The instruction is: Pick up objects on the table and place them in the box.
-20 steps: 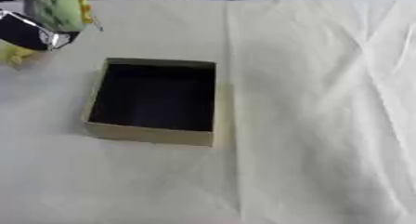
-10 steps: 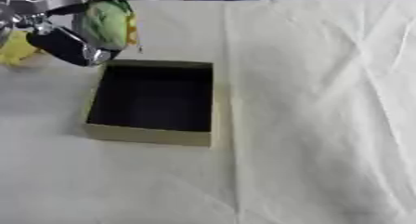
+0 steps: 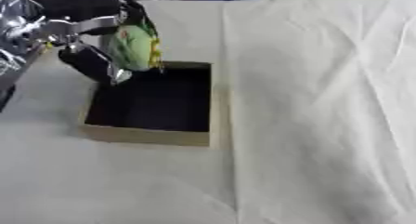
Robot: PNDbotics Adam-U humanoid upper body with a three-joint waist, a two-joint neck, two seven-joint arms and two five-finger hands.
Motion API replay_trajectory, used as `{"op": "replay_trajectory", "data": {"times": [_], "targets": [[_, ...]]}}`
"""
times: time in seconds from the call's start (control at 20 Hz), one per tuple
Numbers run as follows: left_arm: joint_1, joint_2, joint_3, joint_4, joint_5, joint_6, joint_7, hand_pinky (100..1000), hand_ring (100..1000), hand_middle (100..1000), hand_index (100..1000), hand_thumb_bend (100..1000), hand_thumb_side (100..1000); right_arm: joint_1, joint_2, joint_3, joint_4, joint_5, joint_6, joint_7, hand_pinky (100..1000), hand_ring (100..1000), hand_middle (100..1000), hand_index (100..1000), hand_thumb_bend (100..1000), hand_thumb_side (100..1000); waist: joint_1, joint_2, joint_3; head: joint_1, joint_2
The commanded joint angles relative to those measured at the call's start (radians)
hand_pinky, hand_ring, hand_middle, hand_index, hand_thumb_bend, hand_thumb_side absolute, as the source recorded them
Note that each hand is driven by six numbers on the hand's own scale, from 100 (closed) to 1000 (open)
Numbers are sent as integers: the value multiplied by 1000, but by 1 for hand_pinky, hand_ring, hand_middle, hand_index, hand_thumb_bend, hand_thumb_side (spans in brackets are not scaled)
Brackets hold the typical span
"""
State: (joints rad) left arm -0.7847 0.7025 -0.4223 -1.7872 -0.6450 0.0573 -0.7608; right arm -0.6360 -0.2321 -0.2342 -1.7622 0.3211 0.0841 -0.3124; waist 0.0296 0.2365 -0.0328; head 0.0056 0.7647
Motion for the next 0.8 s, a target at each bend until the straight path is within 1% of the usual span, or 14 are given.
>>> {"op": "replay_trajectory", "data": {"times": [0.05, 0.1, 0.2, 0.25, 0.3, 0.4, 0.45, 0.5, 0.55, 0.6, 0.75, 0.8], "targets": [[-14, 5, -4, 5, -18, -12, -17, 638, 747, 783, 864, 264, 209, -13, -10, -5, -22, -8, -2, 0, 794, 923, 529, 774, 100, 879, -1, -17, -1, -6, 5], [-11, 4, -6, 4, -20, -17, -21, 658, 766, 801, 880, 275, 211, -13, -10, -5, -22, -9, -2, 0, 794, 923, 530, 774, 100, 879, -1, -16, -1, -8, 5], [-7, 6, -9, 3, -28, -26, -38, 720, 821, 853, 921, 337, 221, -12, -10, -6, -23, -10, -2, 0, 794, 923, 530, 774, 100, 880, -1, -16, 0, -9, 5], [-6, 6, -9, 3, -38, -31, -46, 766, 857, 886, 945, 390, 227, -12, -10, -6, -24, -11, -2, 0, 794, 923, 530, 774, 100, 880, -1, -16, 0, -9, 5], [-4, 5, -8, 4, -52, -36, -53, 779, 868, 896, 954, 402, 228, -11, -9, -6, -25, -11, -2, 0, 794, 923, 530, 774, 100, 880, -1, -16, 0, -9, 5], [0, 1, -6, 10, -79, -44, -61, 808, 902, 909, 963, 432, 295, -11, -9, -6, -25, -12, -2, 0, 794, 924, 530, 774, 100, 880, -2, -16, 0, -10, 5], [2, -1, -6, 14, -92, -47, -62, 834, 934, 930, 976, 483, 347, -11, -9, -7, -24, -12, -2, 0, 795, 924, 529, 774, 100, 880, -3, -16, 0, -10, 5], [2, -2, -6, 17, -108, -51, -61, 850, 950, 940, 982, 513, 389, -11, -9, -7, -24, -13, -2, 0, 795, 924, 529, 774, 100, 880, -3, -16, 0, -9, 5], [3, -3, -6, 18, -124, -58, -58, 859, 964, 950, 990, 529, 514, -10, -9, -7, -23, -13, -2, 0, 795, 924, 529, 775, 100, 880, -4, -16, -1, -9, 5], [2, -5, -5, 18, -140, -64, -52, 868, 972, 957, 993, 553, 581, -10, -9, -8, -23, -14, -2, 0, 795, 924, 529, 775, 100, 879, -4, -16, 0, -10, 5], [2, -8, 0, 19, -171, -80, -39, 886, 989, 974, 997, 587, 671, -10, -10, -8, -22, -16, -2, 1, 795, 924, 529, 775, 100, 879, -4, -16, 0, -9, 5], [2, -8, 1, 19, -177, -84, -36, 884, 988, 973, 997, 579, 657, -10, -10, -9, -21, -16, -2, 1, 795, 924, 529, 775, 100, 879, -4, -16, 0, -10, 5]]}}
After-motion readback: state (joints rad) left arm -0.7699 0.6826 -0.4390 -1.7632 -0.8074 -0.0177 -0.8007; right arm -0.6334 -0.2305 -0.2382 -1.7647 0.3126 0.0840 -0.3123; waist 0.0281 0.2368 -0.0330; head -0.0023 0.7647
